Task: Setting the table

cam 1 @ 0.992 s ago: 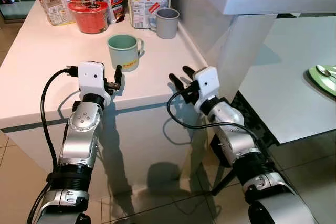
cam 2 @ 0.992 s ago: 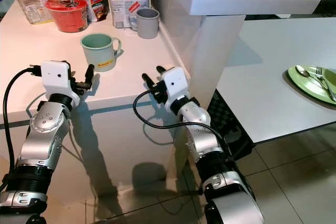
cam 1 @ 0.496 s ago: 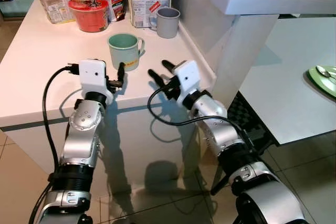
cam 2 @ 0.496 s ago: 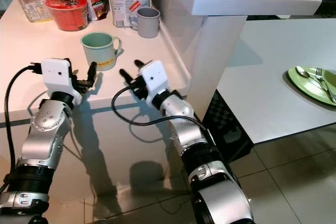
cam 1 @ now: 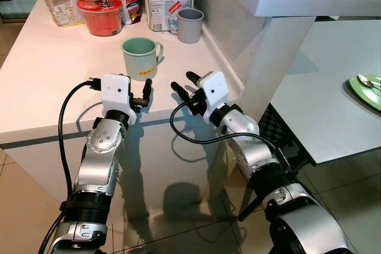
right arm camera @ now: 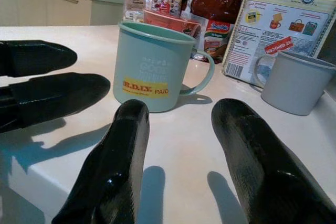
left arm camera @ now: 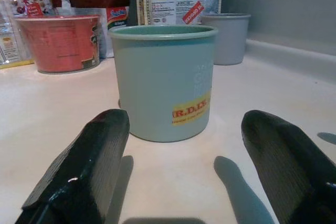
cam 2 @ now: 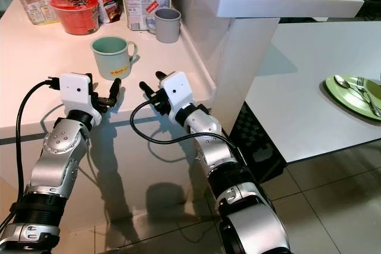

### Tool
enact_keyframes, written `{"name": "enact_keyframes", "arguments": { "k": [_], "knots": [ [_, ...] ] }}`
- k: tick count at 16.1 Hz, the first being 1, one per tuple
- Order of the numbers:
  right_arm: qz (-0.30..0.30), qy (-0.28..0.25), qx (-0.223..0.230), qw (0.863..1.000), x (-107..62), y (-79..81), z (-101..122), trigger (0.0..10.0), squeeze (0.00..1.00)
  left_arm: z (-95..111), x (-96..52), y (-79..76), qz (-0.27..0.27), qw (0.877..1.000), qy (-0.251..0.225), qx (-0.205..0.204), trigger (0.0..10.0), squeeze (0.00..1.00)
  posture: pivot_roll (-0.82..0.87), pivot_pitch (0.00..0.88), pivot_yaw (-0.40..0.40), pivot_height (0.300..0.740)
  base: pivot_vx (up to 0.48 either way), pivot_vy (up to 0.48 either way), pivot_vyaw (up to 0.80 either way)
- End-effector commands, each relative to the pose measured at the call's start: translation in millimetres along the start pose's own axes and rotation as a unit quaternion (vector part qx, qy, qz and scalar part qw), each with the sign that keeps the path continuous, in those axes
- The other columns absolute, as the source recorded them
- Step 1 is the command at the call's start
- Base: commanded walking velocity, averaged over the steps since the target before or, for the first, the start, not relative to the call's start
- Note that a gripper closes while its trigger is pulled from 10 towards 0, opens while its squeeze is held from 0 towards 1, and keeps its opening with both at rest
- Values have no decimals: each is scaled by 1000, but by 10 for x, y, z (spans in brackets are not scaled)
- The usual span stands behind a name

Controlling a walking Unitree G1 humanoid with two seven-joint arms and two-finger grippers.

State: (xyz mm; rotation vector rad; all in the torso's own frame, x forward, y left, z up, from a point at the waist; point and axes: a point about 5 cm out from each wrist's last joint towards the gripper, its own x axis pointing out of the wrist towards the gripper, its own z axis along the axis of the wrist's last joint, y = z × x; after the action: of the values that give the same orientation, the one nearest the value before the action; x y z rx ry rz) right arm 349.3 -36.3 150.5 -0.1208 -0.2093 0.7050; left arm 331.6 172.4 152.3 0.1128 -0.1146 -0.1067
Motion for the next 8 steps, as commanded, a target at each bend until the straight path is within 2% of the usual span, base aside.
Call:
{"name": "enact_keyframes", "arguments": {
  "k": [1, 8],
  "knots": [
    [-13, 5, 1, 1000, -49, -53, -42, 10000, 0, 39, 0, -63, -13, 1000, -5, -4, 10000, 0, 52, 0, -87, 740, 0, 0, 0],
    [-31, 8, -7, 999, -80, -129, -47, 10000, 0, 22, -26, -109, -21, 1000, -2, -10, 10000, 0, 44, 0, -89, 740, 0, 0, 0]
  ]
}}
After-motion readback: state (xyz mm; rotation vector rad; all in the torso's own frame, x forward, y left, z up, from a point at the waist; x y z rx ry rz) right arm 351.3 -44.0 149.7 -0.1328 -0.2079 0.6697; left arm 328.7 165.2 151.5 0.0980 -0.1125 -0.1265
